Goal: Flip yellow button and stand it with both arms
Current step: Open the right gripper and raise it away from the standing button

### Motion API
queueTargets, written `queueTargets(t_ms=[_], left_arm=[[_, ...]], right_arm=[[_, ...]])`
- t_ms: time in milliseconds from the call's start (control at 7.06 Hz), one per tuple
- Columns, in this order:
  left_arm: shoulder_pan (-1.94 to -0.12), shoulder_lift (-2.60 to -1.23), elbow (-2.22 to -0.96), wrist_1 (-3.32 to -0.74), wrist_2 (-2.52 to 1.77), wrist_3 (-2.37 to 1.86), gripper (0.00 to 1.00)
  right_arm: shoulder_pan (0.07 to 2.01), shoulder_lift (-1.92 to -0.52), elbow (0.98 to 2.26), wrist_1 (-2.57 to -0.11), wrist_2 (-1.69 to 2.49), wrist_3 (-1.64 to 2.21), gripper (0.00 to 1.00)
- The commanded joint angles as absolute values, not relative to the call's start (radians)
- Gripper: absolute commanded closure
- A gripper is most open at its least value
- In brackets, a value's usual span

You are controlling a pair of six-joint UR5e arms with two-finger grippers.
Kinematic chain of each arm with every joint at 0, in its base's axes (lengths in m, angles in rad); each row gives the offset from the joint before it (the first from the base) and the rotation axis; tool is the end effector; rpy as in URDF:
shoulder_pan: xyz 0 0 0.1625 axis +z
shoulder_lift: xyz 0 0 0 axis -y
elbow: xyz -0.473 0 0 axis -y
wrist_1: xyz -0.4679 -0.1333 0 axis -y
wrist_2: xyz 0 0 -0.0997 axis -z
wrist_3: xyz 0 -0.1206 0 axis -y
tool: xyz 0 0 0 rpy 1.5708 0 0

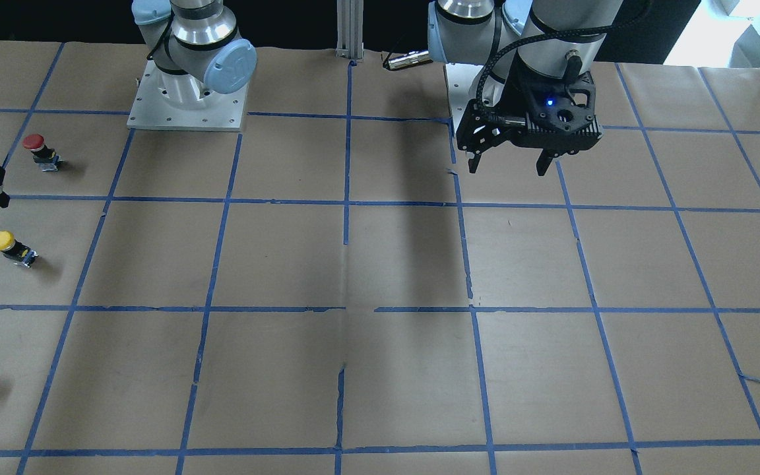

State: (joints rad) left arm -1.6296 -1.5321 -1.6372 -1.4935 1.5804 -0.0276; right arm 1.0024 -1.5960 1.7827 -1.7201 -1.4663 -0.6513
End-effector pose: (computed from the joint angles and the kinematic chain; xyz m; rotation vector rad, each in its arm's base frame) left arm -0.1645 -0.5463 0.5067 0.0485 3.1328 -0.0783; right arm -0.1693 -0.5361 0.4249 -0.1228 3.0317 -0.0444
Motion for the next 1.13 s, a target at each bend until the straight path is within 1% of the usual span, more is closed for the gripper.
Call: queueTargets(t_ms=[0, 142, 283, 425, 708, 991], left_arm=[[-1.631, -1.531, -1.637, -1.496, 1.583, -0.028, 0.0], [-1.629, -1.531, -1.637, -1.496, 1.583, -0.028, 0.0], [-1.629, -1.531, -1.638, -1.496, 1.585, -0.028, 0.0], [-1.629, -1.531, -1.638, -1.496, 1.585, -0.028, 0.0], [-1.629, -1.531, -1.637, -1.496, 1.585, -0.028, 0.0], [-1.629, -1.531, -1.638, -1.496, 1.585, -0.028, 0.0]], right_arm=[[1.189, -1.739, 1.703, -1.457, -1.494, -0.254, 0.0], [1.298, -1.77, 1.697, -1.444, -1.496, -0.092, 0.0], [1.419, -1.769, 1.684, -1.442, -1.531, 0.04, 0.0], [1.501, -1.755, 1.69, -1.456, -1.564, 0.105, 0.0], [1.555, -1.729, 1.697, -1.48, -1.563, 0.121, 0.0], [1.56, -1.727, 1.698, -1.488, -1.566, 0.101, 0.0]])
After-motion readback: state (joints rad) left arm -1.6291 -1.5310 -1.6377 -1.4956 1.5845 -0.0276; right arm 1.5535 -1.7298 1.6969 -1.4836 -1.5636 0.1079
